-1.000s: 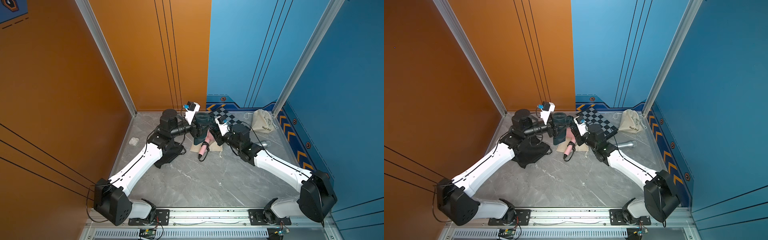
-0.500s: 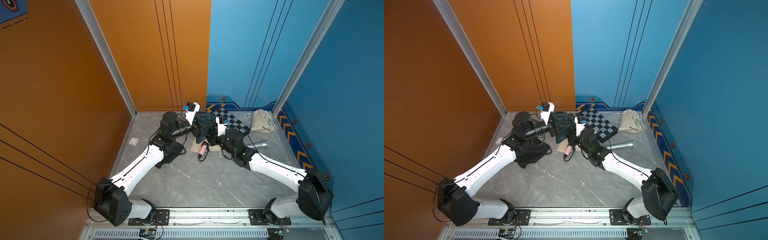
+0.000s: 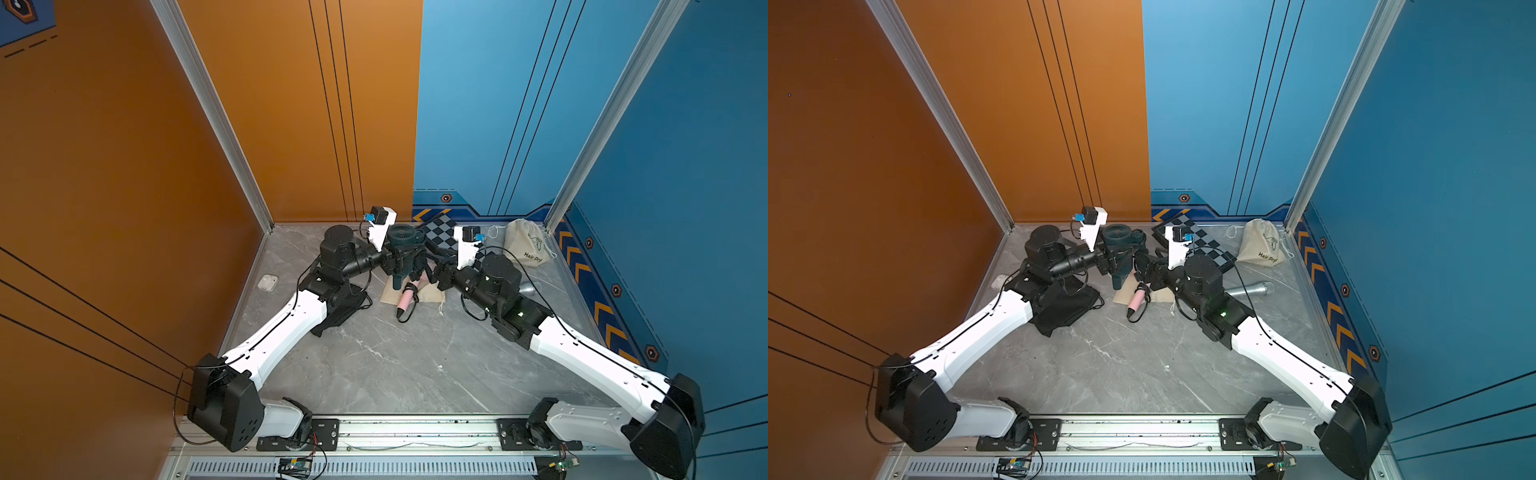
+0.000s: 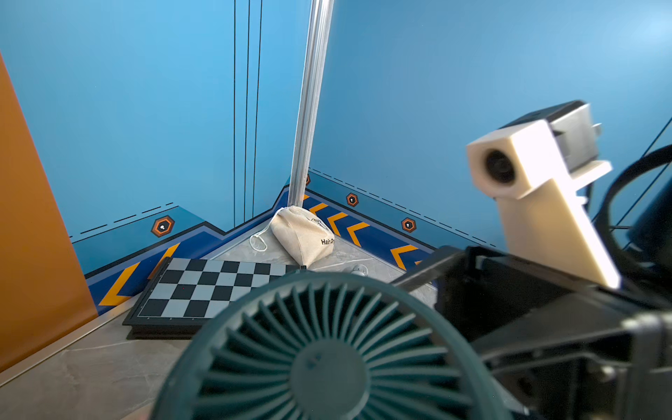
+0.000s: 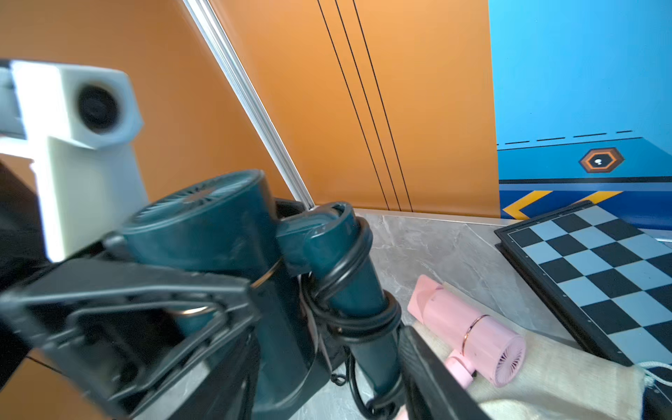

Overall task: Pack away hair dryers
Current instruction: Fold the hair dryer.

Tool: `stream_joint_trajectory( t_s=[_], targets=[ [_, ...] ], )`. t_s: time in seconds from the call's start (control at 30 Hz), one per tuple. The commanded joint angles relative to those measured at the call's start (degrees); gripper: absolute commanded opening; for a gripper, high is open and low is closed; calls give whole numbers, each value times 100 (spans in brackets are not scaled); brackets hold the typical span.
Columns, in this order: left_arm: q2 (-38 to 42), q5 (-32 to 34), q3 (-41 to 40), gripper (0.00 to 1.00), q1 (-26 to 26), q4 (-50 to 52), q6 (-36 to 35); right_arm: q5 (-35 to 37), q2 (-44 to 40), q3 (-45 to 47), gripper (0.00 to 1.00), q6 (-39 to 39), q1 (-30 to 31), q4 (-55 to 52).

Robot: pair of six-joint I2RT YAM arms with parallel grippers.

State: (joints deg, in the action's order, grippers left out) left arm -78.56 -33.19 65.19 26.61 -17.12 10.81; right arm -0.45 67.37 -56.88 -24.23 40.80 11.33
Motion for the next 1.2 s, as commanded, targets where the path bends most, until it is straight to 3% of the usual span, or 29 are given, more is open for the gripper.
stream_joint_trajectory(
  t_s=[0.0,0.23,0.43,0.6,0.97,1.17],
  targets=[
    [-18,-182,-25,11,-51,-213,123,-68,-120,108,58,-23,-328,-472],
    [-128,-751,88,9,-12,-348,477,-416,562,-6,56,-163,-1030,-395],
    [-159,-954,117,10,103,-494,705,-821,1208,-286,55,-193,-1214,-414],
    [-163,-841,82,9,159,-678,723,-863,1375,-238,55,-375,-899,-150],
    [-308,-690,31,8,173,-932,661,-1098,1371,150,55,-1724,-360,1035],
    [-343,-706,14,8,162,-994,658,-1319,1497,-60,55,-1799,-107,946]
  ],
)
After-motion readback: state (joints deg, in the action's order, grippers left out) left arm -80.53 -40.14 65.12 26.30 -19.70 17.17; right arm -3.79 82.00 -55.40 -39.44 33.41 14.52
